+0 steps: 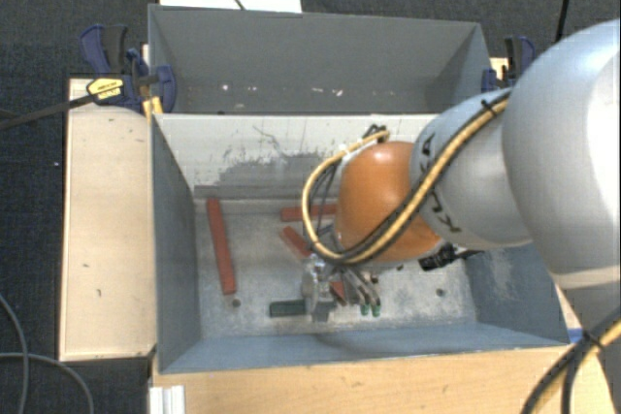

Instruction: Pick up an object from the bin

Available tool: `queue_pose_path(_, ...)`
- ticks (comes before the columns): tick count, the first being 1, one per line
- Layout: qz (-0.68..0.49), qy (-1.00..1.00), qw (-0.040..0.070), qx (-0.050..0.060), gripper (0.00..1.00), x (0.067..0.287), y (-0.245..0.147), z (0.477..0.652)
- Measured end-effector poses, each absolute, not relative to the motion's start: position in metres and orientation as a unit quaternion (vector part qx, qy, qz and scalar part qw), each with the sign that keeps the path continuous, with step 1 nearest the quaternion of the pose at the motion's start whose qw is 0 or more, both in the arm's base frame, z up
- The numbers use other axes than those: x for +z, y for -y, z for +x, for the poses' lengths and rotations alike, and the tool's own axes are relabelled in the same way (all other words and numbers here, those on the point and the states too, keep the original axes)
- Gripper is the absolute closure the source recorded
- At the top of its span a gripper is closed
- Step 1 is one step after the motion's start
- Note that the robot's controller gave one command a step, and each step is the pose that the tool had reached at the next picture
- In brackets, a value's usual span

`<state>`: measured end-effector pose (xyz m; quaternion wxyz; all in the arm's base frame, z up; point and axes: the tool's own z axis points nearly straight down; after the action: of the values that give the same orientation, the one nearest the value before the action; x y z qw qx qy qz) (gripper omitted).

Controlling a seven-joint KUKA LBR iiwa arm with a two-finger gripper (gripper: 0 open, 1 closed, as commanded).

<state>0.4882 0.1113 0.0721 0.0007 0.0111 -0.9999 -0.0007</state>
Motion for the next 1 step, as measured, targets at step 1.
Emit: queue_pose_path(1,0.009,1.000,-0.001,-0.001,0.00,0.0708,-0.1109,0.4890)
